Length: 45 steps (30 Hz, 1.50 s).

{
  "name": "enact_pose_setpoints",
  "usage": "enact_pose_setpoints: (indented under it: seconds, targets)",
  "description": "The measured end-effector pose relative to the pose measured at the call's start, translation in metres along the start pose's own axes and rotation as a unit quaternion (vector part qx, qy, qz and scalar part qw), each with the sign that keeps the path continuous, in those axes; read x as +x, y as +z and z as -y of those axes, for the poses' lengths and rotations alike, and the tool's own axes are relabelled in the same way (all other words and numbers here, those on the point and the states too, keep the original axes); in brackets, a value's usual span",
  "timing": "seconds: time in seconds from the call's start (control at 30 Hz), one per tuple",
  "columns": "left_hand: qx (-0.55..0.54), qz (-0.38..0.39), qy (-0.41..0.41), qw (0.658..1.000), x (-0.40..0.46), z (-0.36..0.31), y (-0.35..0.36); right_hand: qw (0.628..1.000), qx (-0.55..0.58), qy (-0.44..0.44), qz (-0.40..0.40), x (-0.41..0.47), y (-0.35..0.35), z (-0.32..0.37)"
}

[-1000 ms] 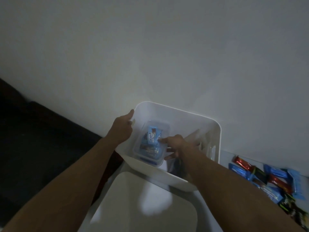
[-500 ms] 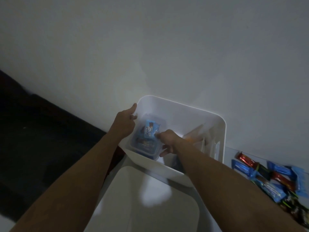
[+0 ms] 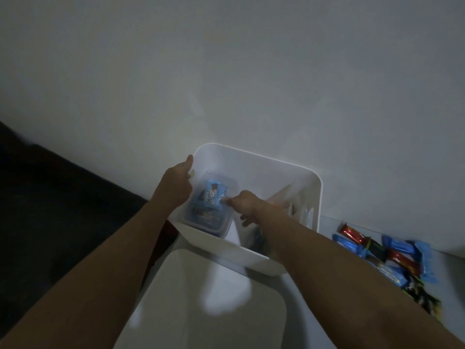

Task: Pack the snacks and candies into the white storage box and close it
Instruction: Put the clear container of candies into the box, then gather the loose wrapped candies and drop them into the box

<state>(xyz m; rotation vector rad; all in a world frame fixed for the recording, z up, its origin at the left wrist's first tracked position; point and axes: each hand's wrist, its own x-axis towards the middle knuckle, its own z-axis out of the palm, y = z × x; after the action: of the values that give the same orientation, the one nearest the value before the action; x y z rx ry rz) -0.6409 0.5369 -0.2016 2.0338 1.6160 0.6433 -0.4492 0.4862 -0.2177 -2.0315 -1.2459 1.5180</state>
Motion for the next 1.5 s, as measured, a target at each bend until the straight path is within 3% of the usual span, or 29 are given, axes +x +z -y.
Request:
enact_pose_setpoints:
  seconds: [0.13, 0.23, 0.3, 0.53, 0.73, 0.9, 1.2, 1.37, 1.5]
  targets:
    - [0.059, 0.001, -0.001, 0.998, -0.008, -0.006, 0.001, 0.999, 0.011, -0.04, -0.024, -0.024, -0.036, 0.003]
    - [0.214, -0.064, 0.065, 0.973, -0.014, -0.017, 0.013, 0.997, 0.017, -0.062, -0.038, -0.052, -0.068, -0.002]
    - [0.256, -0.063, 0.082, 0.961, -0.019, -0.039, 0.026, 0.995, 0.038, -0.077, -0.059, -0.072, -0.089, -0.01]
    - [0.046, 0.011, 0.162, 0.986, -0.087, -0.155, 0.068, 0.983, 0.123, -0.071, -0.116, -0.14, -0.14, -0.058]
    - [0.056, 0.012, 0.231, 0.971, -0.144, -0.203, 0.109, 0.981, 0.122, -0.027, -0.148, -0.188, -0.161, -0.125]
    - [0.03, -0.045, 0.36, 0.931, -0.177, -0.235, 0.144, 0.979, 0.095, 0.019, -0.177, -0.222, -0.177, -0.192]
    - [0.069, 0.191, 0.265, 0.943, -0.227, -0.237, 0.23, 0.97, -0.112, 0.1, -0.189, -0.246, -0.173, -0.315]
    - [0.143, 0.192, 0.272, 0.932, -0.241, -0.207, 0.273, 0.963, -0.176, 0.062, -0.193, -0.239, -0.143, -0.377]
    - [0.194, 0.192, 0.218, 0.937, -0.251, -0.203, 0.288, 0.956, -0.205, 0.047, -0.206, -0.232, -0.126, -0.403]
